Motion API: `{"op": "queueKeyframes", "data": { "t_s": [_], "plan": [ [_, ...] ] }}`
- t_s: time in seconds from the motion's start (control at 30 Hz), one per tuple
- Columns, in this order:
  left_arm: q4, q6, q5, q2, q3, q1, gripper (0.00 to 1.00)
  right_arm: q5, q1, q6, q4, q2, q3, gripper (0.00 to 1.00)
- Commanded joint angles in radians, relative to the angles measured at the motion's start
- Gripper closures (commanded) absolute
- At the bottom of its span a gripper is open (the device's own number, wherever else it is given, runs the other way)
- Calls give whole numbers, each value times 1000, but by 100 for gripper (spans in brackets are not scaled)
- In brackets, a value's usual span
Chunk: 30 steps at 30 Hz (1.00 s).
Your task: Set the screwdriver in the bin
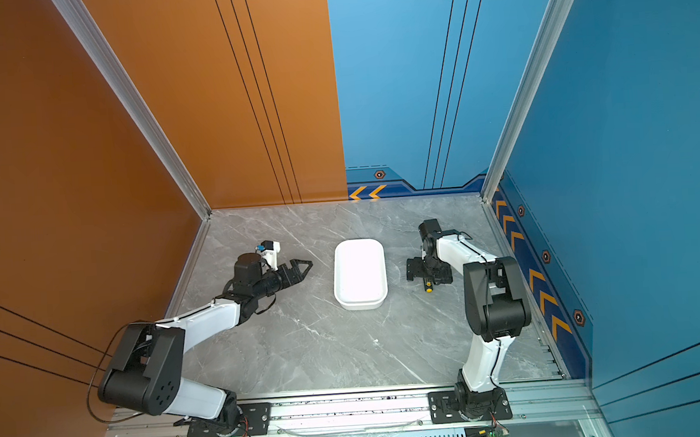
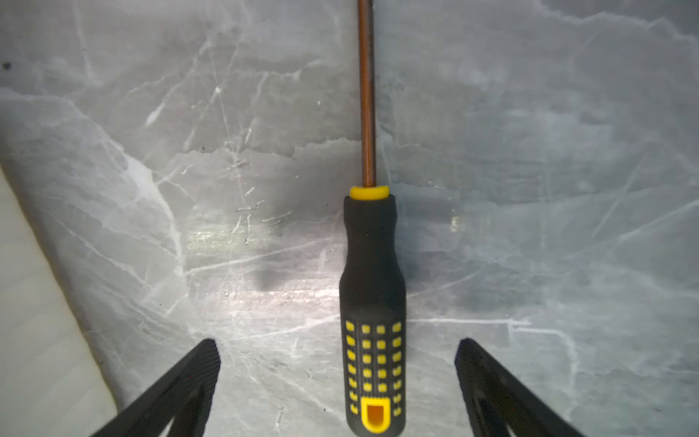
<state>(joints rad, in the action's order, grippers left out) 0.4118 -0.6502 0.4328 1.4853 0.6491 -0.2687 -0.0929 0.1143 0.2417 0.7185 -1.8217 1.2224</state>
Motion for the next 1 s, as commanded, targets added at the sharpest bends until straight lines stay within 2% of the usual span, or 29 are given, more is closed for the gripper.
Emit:
{"op": "queueKeyframes", "data": {
  "t_s": [0.0, 0.17, 0.23, 0.37, 0.63, 0.97],
  "plan": [
    [-108, -2, 49, 14, 14, -30, 2, 30, 3, 5, 33, -18, 26, 3],
    [-239, 43, 34, 18, 64, -57, 2, 27, 5, 1, 32, -48, 45, 5],
    [-261, 47, 37, 15, 75, -59, 2, 25, 4, 1, 31, -58, 51, 9],
    [-261, 47, 40, 9, 74, -60, 2, 16, 5, 5, 32, -70, 52, 18],
    [-261, 43, 55, 30, 77, -67, 2, 24, 14, 0, 33, -66, 36, 26],
    [-261, 34, 66, 59, 98, -76, 2, 36, 25, -10, 40, -98, 34, 44]
  ]
}}
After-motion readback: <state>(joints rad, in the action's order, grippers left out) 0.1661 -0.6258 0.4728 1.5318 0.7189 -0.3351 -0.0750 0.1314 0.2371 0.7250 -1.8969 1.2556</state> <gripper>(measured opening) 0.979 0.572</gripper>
